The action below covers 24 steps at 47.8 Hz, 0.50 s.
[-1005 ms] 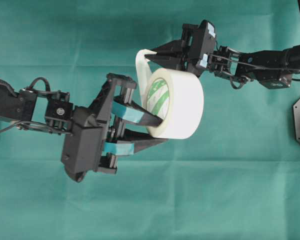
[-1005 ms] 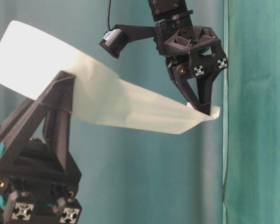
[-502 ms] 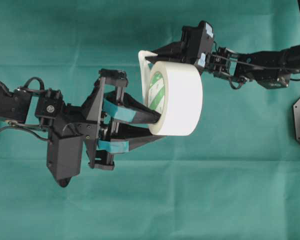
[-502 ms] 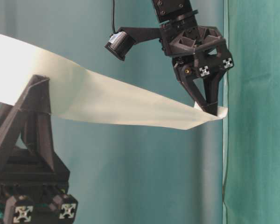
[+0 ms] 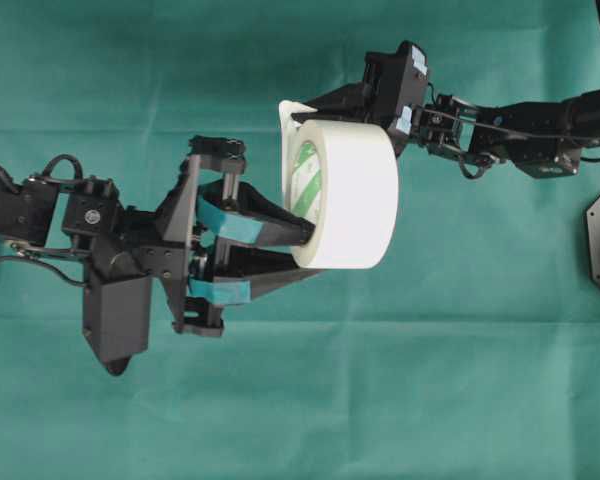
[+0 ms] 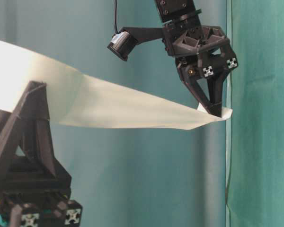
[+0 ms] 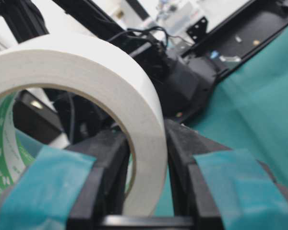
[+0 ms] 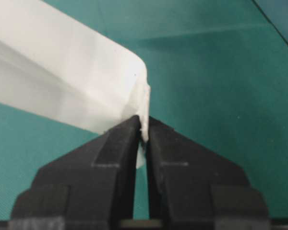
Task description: Peel off the duct tape with your right arm.
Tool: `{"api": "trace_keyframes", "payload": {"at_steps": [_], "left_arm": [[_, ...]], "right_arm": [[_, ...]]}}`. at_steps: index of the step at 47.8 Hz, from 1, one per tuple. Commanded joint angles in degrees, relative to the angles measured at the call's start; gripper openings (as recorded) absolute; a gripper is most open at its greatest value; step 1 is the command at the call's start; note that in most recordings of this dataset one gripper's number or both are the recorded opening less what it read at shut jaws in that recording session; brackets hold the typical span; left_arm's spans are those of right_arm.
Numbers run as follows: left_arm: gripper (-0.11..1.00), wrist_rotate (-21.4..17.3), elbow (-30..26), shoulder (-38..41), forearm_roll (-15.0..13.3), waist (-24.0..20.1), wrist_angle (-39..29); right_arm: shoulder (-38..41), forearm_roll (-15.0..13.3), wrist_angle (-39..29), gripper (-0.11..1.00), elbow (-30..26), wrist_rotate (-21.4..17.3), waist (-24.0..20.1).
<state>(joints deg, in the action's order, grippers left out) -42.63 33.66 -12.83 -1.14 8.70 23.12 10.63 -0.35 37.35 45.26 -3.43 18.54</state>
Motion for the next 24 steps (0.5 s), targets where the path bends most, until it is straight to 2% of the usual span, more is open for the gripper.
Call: {"api": "trace_keyframes", "payload": {"at_steps": [1, 11, 24], "left_arm": [[0.20, -2.11, -1.23, -3.60, 0.26, 0.53, 2.46], [0.20, -6.59, -1.05, -3.25, 0.09, -0.53, 3.25], [0.20, -7.29, -0.70, -3.87, 0.09, -2.20, 3.25]], "right_arm": [[-0.26, 0.35, -0.88, -0.09, 0.09, -0.09, 2.29], [-0.26, 0.35, -0.79, -0.09, 0.09, -0.09, 2.29], [-0.26, 0.35, -0.88, -0.09, 0.18, -0.09, 2.29]]}}
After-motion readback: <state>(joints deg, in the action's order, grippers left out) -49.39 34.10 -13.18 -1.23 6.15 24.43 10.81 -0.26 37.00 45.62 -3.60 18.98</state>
